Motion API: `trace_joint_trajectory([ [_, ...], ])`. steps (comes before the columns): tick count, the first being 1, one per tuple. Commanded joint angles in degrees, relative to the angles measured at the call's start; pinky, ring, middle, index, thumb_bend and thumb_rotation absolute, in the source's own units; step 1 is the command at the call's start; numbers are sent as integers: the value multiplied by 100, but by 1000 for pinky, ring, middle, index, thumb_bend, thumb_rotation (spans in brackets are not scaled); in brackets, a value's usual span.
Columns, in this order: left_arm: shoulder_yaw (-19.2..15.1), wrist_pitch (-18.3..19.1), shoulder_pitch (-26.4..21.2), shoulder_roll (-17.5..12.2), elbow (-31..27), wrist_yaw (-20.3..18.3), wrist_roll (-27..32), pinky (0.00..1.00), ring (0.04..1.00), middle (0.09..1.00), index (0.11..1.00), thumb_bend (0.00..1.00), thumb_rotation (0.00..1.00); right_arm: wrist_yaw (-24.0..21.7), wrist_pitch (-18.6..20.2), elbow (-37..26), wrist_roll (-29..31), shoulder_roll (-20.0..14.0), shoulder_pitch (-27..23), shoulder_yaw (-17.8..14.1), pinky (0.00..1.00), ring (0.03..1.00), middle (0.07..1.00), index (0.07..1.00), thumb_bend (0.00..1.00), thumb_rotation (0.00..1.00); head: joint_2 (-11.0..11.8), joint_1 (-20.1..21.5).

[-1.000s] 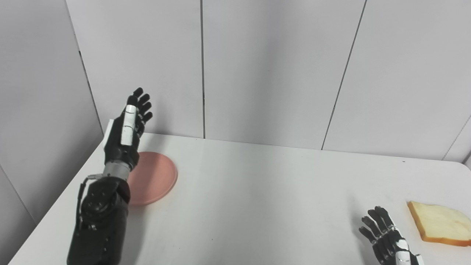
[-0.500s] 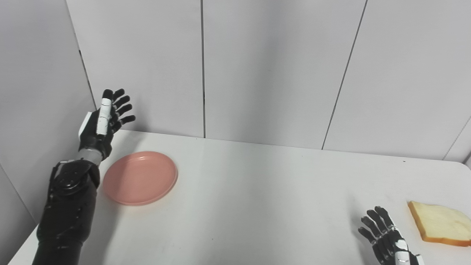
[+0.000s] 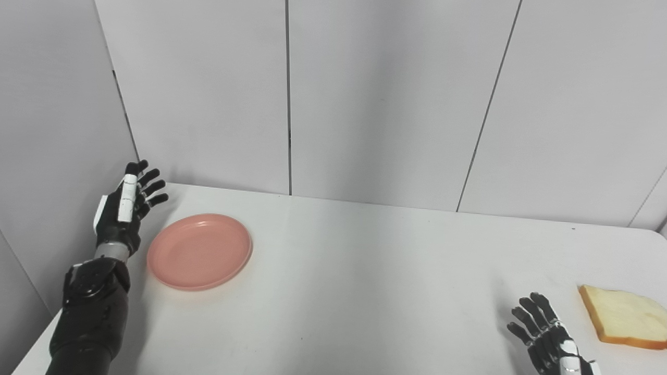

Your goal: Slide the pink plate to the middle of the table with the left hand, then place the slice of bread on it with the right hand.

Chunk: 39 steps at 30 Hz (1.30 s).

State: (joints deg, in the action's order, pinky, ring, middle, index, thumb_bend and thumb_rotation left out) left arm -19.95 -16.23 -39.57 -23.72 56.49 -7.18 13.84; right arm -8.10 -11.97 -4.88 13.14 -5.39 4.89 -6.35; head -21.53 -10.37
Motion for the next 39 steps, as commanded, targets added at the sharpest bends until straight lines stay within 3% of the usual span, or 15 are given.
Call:
trace_joint_trajectory([
  [1, -42, -546, -559, -377, 64, -7, 75, 753, 828, 873, 872, 991, 874, -61, -164, 939, 17, 71, 182, 37, 845, 870, 880, 891, 744, 970, -15, 1],
  [14, 31, -472, -447, -214, 346, 296, 45, 805, 851, 871, 872, 999, 857, -20, -73, 717, 9, 76, 316, 30, 837, 856, 860, 880, 745, 964, -141, 65],
  [18, 97, -658, -404, -176, 484, 94, 103, 802, 857, 880, 873, 975, 852, -26, -99, 713, -6, 61, 323, 30, 831, 850, 849, 876, 741, 966, -174, 92],
  [22, 187, -649, -309, -57, 423, 56, 66, 780, 857, 881, 864, 888, 879, -11, -57, 702, 14, 62, 317, 13, 832, 850, 846, 878, 747, 962, -180, 104],
  [31, 200, -807, -308, -4, 1091, -282, 200, 800, 864, 861, 852, 997, 834, 5, -31, 626, 24, 53, 364, 1, 822, 835, 825, 876, 750, 958, -266, 94],
  [38, 192, -825, -333, 40, 1165, -524, 326, 757, 839, 852, 862, 1000, 830, -5, -44, 625, -2, 56, 357, 28, 826, 840, 823, 889, 745, 963, -270, 111],
  [39, 210, -853, -332, 55, 1146, -574, 331, 793, 859, 867, 872, 986, 827, 0, -48, 624, -12, 58, 357, 29, 824, 836, 818, 887, 748, 960, -268, 112],
])
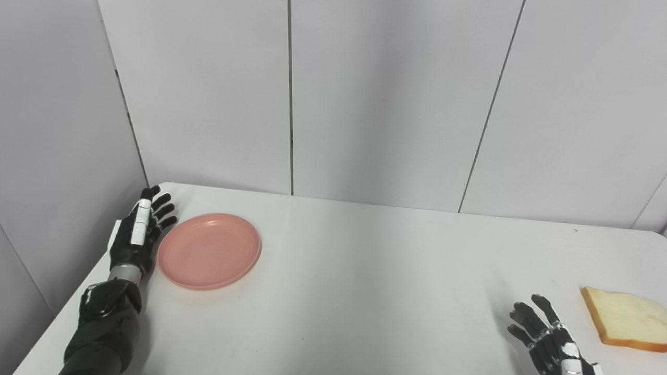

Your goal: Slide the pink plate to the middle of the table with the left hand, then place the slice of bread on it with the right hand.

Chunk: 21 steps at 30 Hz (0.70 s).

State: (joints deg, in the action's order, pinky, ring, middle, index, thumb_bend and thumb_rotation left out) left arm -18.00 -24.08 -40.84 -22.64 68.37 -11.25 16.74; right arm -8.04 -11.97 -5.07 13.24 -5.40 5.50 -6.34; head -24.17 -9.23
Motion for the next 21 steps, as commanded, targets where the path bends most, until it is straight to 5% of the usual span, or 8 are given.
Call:
trace_joint_trajectory([
  [1, 41, -77, -198, -30, -87, -175, 29, 808, 871, 876, 878, 980, 833, -4, -48, 637, -29, 62, 300, 31, 822, 835, 816, 887, 749, 959, -3, 1],
  [6, 169, -62, -166, 36, -203, -119, -48, 841, 898, 865, 883, 952, 858, -22, -39, 600, -11, 69, 320, 40, 825, 838, 815, 889, 754, 961, -21, 19],
  [11, 231, 9, -129, 125, -336, -128, -46, 756, 873, 892, 868, 940, 858, -27, 4, 554, 39, 75, 343, 43, 826, 834, 801, 886, 748, 954, -24, 58],
  [21, 326, 125, -109, 350, -681, -477, 41, 778, 882, 888, 903, 935, 871, -3, -24, 565, -39, 81, 342, 53, 812, 823, 791, 876, 751, 950, -24, 82],
])
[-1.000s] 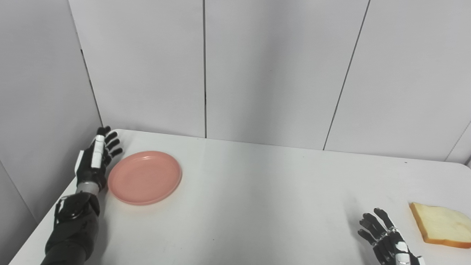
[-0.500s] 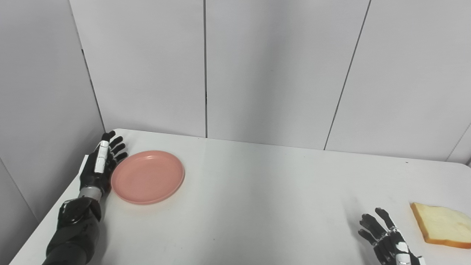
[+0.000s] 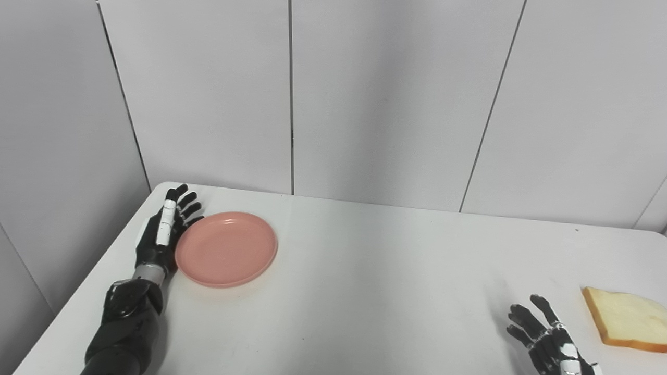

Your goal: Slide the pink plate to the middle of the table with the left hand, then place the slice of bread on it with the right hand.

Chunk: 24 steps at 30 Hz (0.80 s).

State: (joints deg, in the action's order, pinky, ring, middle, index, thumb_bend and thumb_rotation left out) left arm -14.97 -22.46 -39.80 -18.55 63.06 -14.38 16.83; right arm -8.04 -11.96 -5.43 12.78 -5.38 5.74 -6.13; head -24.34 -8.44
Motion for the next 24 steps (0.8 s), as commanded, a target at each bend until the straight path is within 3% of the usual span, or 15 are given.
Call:
trace_joint_trajectory([
  [1, 30, -39, -220, -54, -141, -184, 34, 778, 880, 885, 897, 953, 867, -4, -20, 600, 10, 80, 318, 33, 813, 824, 790, 877, 752, 949, -7, 3],
  [6, 136, 47, -180, 135, -441, -98, -6, 759, 886, 892, 882, 975, 877, 7, 2, 568, 9, 90, 323, 41, 822, 829, 793, 884, 745, 949, -25, 15],
  [10, 172, 339, -82, 320, -877, 1, 7, 761, 866, 871, 856, 935, 882, -9, 16, 540, 51, 98, 333, 49, 823, 826, 791, 883, 741, 945, -33, 8],
  [15, 249, 636, 5, 643, -1364, 97, -22, 758, 858, 862, 854, 967, 878, 30, 40, 495, 21, 131, 346, 65, 806, 815, 782, 877, 744, 942, -58, 36],
  [24, 348, 767, 46, 1013, -1583, 82, -24, 774, 860, 872, 867, 971, 858, 45, 36, 450, -27, 158, 366, 105, 803, 809, 775, 876, 759, 941, -86, 75],
])
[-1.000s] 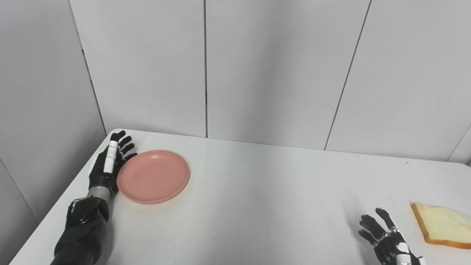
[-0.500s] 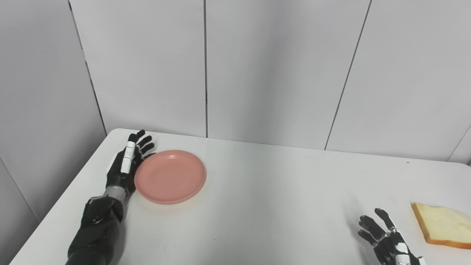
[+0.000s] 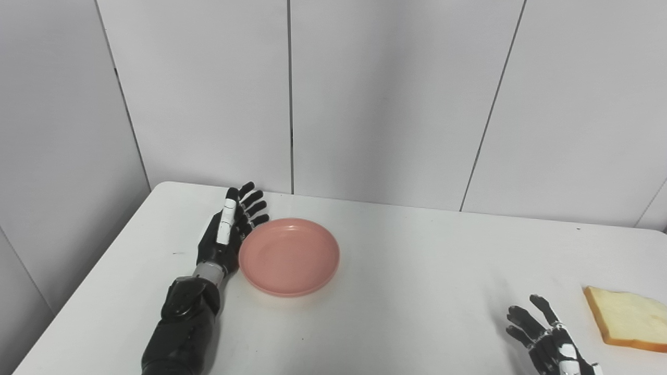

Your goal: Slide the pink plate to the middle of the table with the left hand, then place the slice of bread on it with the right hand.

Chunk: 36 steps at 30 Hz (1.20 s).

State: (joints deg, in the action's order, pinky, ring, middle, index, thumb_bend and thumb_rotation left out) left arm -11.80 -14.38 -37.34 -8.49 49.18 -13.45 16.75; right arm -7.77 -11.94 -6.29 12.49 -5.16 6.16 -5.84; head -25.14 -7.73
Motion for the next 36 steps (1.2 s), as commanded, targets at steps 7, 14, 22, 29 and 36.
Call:
trace_joint_trajectory([
  [7, 105, 26, -194, 253, -242, 18, 21, 772, 869, 872, 869, 1000, 854, 7, 42, 500, 17, 152, 331, 92, 789, 802, 772, 874, 755, 933, -39, 40],
  [14, 246, 118, -150, 504, -251, 3, -63, 751, 864, 886, 873, 978, 874, 17, 75, 437, -2, 169, 357, 115, 777, 797, 772, 874, 758, 932, -83, 101],
  [22, 462, 8, -91, 782, -110, -106, -116, 713, 836, 858, 867, 983, 871, 46, 79, 440, -25, 249, 355, 158, 769, 784, 759, 859, 770, 907, -136, 388],
  [29, 489, -97, -27, 901, -101, -104, -87, 697, 829, 848, 849, 983, 852, 145, 67, 357, -218, 407, 387, 291, 742, 764, 749, 846, 809, 867, -253, 1018],
  [36, 464, 33, -5, 955, -195, -142, -20, 737, 846, 875, 856, 960, 861, 417, 190, 176, -594, 703, 419, 538, 738, 766, 760, 841, 826, 854, -370, 1831],
])
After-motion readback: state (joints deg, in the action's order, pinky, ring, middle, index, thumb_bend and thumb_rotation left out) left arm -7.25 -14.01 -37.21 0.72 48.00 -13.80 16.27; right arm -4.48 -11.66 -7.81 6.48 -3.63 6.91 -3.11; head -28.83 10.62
